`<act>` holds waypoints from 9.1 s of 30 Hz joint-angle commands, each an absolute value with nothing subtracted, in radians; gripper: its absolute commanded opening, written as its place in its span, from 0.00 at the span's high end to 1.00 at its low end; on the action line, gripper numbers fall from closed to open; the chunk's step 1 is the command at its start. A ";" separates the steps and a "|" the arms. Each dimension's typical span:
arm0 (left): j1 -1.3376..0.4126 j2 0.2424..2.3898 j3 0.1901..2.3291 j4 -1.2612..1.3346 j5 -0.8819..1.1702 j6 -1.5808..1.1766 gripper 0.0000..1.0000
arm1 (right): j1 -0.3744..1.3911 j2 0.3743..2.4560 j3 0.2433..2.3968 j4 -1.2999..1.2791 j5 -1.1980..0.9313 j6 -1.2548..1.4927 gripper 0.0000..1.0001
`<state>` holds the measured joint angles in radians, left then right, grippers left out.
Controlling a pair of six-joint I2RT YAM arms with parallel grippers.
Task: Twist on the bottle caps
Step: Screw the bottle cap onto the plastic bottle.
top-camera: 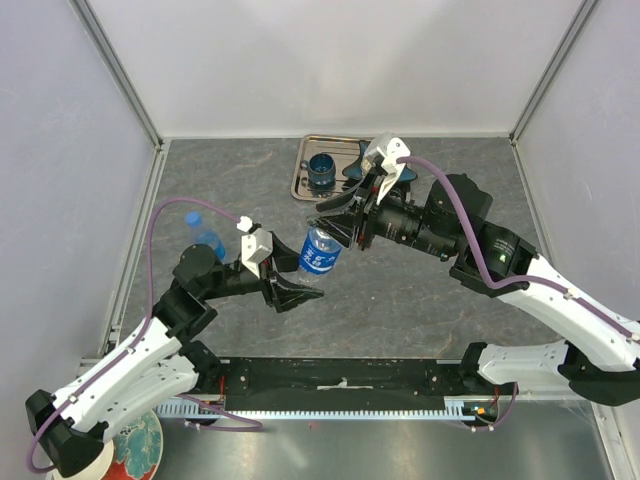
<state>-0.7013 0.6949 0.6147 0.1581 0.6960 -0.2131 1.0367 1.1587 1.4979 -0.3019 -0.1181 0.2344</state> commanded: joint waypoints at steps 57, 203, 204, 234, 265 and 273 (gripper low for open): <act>-0.680 0.683 0.634 0.158 0.775 -0.256 0.98 | 1.069 1.189 1.568 -0.394 -0.020 0.224 0.80; -0.675 0.706 0.630 0.018 0.851 0.094 0.98 | 1.017 1.198 1.670 -0.538 0.066 0.687 1.00; -0.676 0.709 0.630 0.021 0.856 0.091 0.98 | 1.016 1.201 1.671 -0.538 0.054 0.686 0.99; -0.683 0.690 0.614 0.124 0.719 -0.089 0.98 | 1.015 1.279 1.706 -0.612 -0.206 0.600 0.88; -0.680 0.686 0.612 0.110 0.747 -0.126 0.98 | 1.178 1.489 1.934 -0.911 0.103 0.339 0.80; -0.680 0.686 0.606 0.106 0.768 -0.127 0.98 | 1.180 1.488 1.965 -0.948 0.153 0.311 0.75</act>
